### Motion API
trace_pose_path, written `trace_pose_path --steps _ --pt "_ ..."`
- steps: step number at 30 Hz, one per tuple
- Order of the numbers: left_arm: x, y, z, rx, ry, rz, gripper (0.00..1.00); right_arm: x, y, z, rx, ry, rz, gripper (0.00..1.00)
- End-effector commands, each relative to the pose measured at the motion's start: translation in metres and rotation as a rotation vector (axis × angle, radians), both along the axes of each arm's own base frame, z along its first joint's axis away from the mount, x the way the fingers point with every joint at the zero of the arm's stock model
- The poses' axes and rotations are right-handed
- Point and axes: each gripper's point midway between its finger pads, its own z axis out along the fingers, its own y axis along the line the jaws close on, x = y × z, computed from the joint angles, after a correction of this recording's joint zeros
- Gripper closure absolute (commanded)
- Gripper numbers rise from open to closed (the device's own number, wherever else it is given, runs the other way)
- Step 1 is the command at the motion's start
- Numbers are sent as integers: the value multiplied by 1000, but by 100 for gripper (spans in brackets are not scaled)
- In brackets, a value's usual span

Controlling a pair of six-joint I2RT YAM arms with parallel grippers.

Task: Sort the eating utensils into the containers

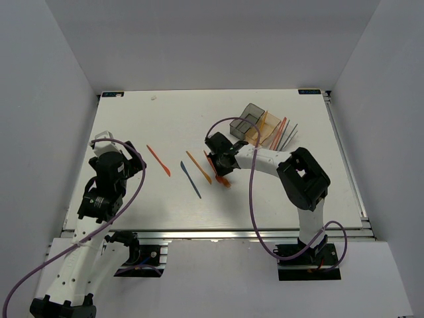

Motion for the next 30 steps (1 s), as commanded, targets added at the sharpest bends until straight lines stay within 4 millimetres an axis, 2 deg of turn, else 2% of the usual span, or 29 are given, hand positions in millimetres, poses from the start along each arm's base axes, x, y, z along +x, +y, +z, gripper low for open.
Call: trace_pose_path --steps 1,7,9,16,19,20,22,23,24,26,27,28,29,30 --pt "0 -2 6 -1 -19 -12 2 1 -13 -12 -55 13 -14 90" --pt "0 -2 6 -1 -19 -12 2 13 -12 22 -16 -55 -43 99" --pt "1 -2 6 -1 -20 -12 2 16 -14 32 -9 -78 -53 99" --pt "0 -2 6 1 -19 -10 2 26 -26 46 -6 -118 -116 100" --pt "0 -2 6 1 -19 -10 2 44 -38 70 61 -179 -194 100" --pt "1 -2 5 1 -18 -10 2 52 -44 89 105 -216 -252 100" --pt "0 -1 5 1 -16 -10 2 76 -66 111 163 -284 -366 100" --pt "0 -2 6 1 -19 -10 2 86 -78 129 200 -328 -450 100" --pt "0 -1 5 2 -16 -8 2 104 -97 141 232 -369 -526 100" --pt "0 -1 5 2 -16 -8 2 126 -120 154 258 -430 -627 100" --pt "0 -1 6 1 -19 -8 2 143 -139 165 286 -460 -707 100" --pt "1 -2 5 1 -18 -9 2 155 -148 168 294 -474 -751 100" --pt "1 -1 5 2 -15 -8 2 169 -166 154 257 -464 -818 100" --pt "1 -1 5 2 -16 -8 2 178 -172 154 261 -465 -869 100"
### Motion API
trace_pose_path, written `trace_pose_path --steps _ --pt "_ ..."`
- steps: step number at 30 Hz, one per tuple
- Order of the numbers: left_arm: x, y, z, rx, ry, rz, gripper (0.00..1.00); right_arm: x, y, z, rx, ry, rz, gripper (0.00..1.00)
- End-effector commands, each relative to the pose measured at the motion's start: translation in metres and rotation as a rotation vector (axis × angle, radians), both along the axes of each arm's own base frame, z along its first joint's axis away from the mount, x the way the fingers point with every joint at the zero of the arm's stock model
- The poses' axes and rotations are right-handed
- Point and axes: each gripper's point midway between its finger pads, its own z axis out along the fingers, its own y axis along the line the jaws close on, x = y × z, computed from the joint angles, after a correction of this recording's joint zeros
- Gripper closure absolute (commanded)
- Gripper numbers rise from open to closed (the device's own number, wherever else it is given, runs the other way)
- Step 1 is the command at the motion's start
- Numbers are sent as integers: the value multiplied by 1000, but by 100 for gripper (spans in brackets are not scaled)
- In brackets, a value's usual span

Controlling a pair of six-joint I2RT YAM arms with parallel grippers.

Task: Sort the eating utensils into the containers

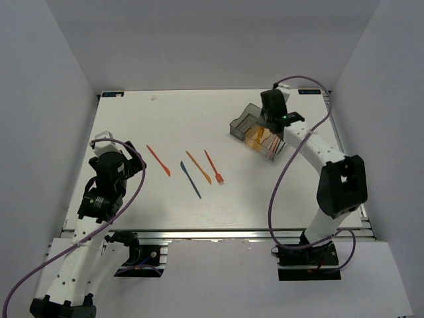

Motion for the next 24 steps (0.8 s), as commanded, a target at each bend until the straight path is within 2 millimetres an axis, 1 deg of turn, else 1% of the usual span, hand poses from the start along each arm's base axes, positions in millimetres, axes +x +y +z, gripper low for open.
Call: trace_pose_path --steps 1,2,3,4,5,7,9,11,13,14,15,16,17,18,19,22,24 --pt "1 -1 5 3 -15 -8 2 48 -29 16 50 -74 -219 100" --pt "0 -1 5 2 -17 -8 2 58 -37 2 22 -58 -257 100" --pt "1 -2 5 2 -17 -10 2 64 -39 1 23 -60 -288 100" --pt "1 -2 5 1 -16 -11 2 71 -40 8 20 -76 -311 100" --pt "1 -2 5 1 -15 -11 2 76 -45 -3 -8 -67 -344 100" --pt "2 -2 4 2 -13 -11 2 81 -46 -8 -8 -66 -359 100" --pt "2 -3 4 1 -14 -14 2 86 -42 -22 -7 -41 -347 100" --pt "2 -3 4 2 -14 -16 2 84 -43 -39 -11 -3 -365 100" --pt "2 -4 4 1 -12 -21 2 79 -41 -48 4 15 -364 100" --pt "2 -3 4 1 -12 -19 2 74 -40 -59 13 29 -353 100" --pt "2 -3 4 2 -11 -19 2 71 -41 -62 20 34 -360 100" --pt "2 -4 4 2 -11 -21 2 68 -40 -59 31 27 -361 100" --pt "2 -4 4 1 -12 -21 2 66 -40 -62 40 29 -356 100" --pt "2 -4 4 1 -12 -21 2 61 -40 -68 42 37 -355 100" --pt "2 -4 4 1 -12 -22 2 60 -40 -65 49 32 -353 100" --pt "2 -4 4 0 -13 -21 2 54 -38 -67 62 42 -341 100" --pt "2 -3 4 2 -14 -18 2 51 -37 -69 64 47 -336 97"
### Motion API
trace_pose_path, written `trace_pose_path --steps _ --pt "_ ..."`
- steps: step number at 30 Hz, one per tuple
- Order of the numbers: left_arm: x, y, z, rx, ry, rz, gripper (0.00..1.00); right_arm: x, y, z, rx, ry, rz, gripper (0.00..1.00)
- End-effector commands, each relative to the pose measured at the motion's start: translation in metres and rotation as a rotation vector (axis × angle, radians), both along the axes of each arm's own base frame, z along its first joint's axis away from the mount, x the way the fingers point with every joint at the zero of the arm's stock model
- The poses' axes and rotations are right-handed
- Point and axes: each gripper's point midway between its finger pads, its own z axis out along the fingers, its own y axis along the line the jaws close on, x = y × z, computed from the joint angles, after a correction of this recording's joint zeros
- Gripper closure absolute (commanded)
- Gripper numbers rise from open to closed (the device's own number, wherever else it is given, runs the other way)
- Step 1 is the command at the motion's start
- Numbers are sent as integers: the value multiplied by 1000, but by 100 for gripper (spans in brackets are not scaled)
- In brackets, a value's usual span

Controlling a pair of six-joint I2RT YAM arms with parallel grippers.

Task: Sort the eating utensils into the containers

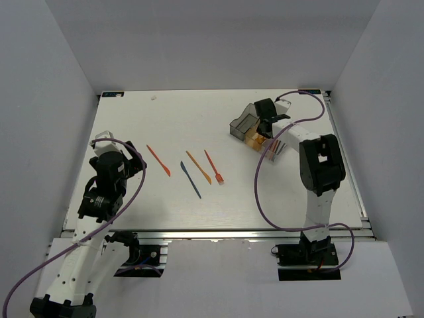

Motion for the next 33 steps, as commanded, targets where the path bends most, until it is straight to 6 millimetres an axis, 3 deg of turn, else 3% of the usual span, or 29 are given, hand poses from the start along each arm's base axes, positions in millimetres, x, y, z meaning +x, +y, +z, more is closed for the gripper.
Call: trace_pose_path --steps 1,2,3,6,9,13,16,17,18,19,20,21,22,25,28,33 --pt "1 -2 6 1 -22 -13 2 7 7 36 61 -110 -13 96" --pt "1 -2 6 1 -20 -13 2 7 8 36 64 -109 -10 92" --pt "0 -2 6 0 -21 -13 2 6 8 38 65 -109 -8 77" --pt "0 -2 6 1 -21 -13 2 5 8 43 70 -117 -3 65" --pt "1 -2 6 1 -23 -11 2 4 11 53 85 -134 10 56" --pt "0 -2 7 1 -23 -11 2 2 21 79 99 -185 60 56" --pt "0 -2 7 1 -23 -11 2 -3 58 102 99 -235 223 56" --pt "0 -2 6 1 -21 -11 2 -13 89 105 86 -230 368 57" --pt "0 -1 6 2 -21 -8 2 -17 108 111 84 -238 445 56" --pt "0 -1 7 1 -23 -6 2 -24 124 106 77 -214 519 55" --pt "0 -1 6 2 -20 -5 2 -41 156 102 87 -184 642 54" --pt "-1 0 7 2 -24 -4 2 -45 168 106 44 -182 714 51" --pt "-1 0 7 3 -24 -2 2 -66 186 86 6 -104 785 49" --pt "0 1 6 5 -21 1 2 -95 209 61 -90 -23 890 44" --pt "0 0 5 5 -16 -1 2 -108 218 40 -127 22 917 45" --pt "0 0 6 3 -21 -2 2 -126 234 19 -96 105 1013 58"
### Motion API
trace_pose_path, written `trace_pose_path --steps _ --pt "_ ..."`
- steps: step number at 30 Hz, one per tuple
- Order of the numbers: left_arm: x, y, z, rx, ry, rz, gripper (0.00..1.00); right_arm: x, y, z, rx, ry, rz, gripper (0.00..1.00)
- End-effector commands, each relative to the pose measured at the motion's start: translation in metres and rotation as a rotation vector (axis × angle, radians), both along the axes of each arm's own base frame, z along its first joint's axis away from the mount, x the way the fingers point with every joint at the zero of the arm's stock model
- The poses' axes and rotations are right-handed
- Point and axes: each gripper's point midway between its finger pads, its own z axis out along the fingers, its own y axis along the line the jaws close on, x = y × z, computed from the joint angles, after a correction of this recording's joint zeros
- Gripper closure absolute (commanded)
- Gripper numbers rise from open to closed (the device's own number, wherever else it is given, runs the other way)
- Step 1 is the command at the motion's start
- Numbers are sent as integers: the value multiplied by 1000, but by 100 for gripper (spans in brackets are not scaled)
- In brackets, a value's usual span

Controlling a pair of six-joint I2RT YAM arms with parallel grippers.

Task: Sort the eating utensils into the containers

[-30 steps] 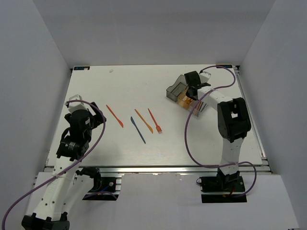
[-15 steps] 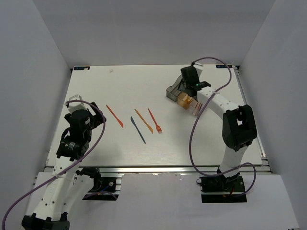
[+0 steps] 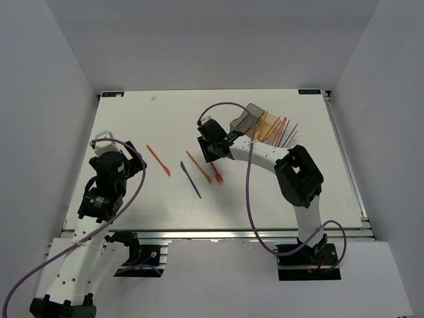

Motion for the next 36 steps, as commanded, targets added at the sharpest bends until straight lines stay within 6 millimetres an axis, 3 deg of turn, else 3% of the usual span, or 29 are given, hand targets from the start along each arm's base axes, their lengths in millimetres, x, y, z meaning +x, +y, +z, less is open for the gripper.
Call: trace_pose_path --steps 1,3,8,15,19,25,28,31,32,35,36 --pt "0 0 6 3 -20 -1 2 -7 7 -3 -26 43 94 58" --pt "0 0 6 2 -20 -3 2 -14 14 -6 -38 50 135 58" --pt "0 -1 6 2 -21 -5 2 -4 5 -16 -113 18 67 58" --pt "0 0 6 2 -21 -3 2 -9 -9 -40 -196 80 50 60" --pt "0 0 6 1 -23 -3 2 -23 -18 -56 -216 135 53 67" --pt "0 -1 6 3 -19 -5 2 -35 -21 -64 -204 176 71 89" --pt "0 -1 6 2 -19 -7 2 -32 -20 -53 -162 170 58 100" --pt "1 -1 5 2 -16 -8 2 -18 -23 -25 -80 127 12 100" --pt "1 -1 6 2 -19 -7 2 -10 -23 -2 -21 81 -25 100" --pt "1 -1 5 3 -16 -7 2 19 -54 43 81 -42 -219 100" --pt "2 -1 5 4 -16 -7 2 42 -73 60 134 -112 -317 100"
